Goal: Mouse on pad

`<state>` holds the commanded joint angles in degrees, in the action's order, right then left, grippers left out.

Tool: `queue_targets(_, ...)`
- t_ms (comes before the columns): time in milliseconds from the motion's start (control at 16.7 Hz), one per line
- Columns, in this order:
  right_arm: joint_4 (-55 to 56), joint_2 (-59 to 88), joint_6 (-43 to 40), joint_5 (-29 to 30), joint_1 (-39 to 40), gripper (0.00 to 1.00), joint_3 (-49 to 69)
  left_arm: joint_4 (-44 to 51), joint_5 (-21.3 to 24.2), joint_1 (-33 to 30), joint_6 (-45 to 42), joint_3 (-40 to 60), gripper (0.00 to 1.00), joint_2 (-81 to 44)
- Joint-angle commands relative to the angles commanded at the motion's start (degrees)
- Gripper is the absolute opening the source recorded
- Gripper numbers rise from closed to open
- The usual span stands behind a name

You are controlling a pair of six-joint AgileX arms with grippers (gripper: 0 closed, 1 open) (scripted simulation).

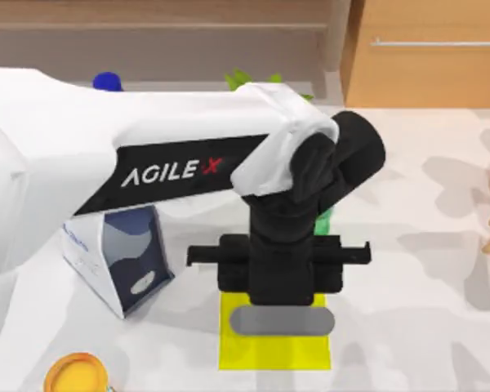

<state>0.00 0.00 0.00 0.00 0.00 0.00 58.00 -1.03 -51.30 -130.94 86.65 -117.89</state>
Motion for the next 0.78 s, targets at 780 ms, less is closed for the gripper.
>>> queue_targets(780, 0.00, 0.00, 0.00, 0.00, 0.00, 1.00, 0.00, -3.54, -0.08, 0.03, 0.03, -2.44, 0.08, -1.42)
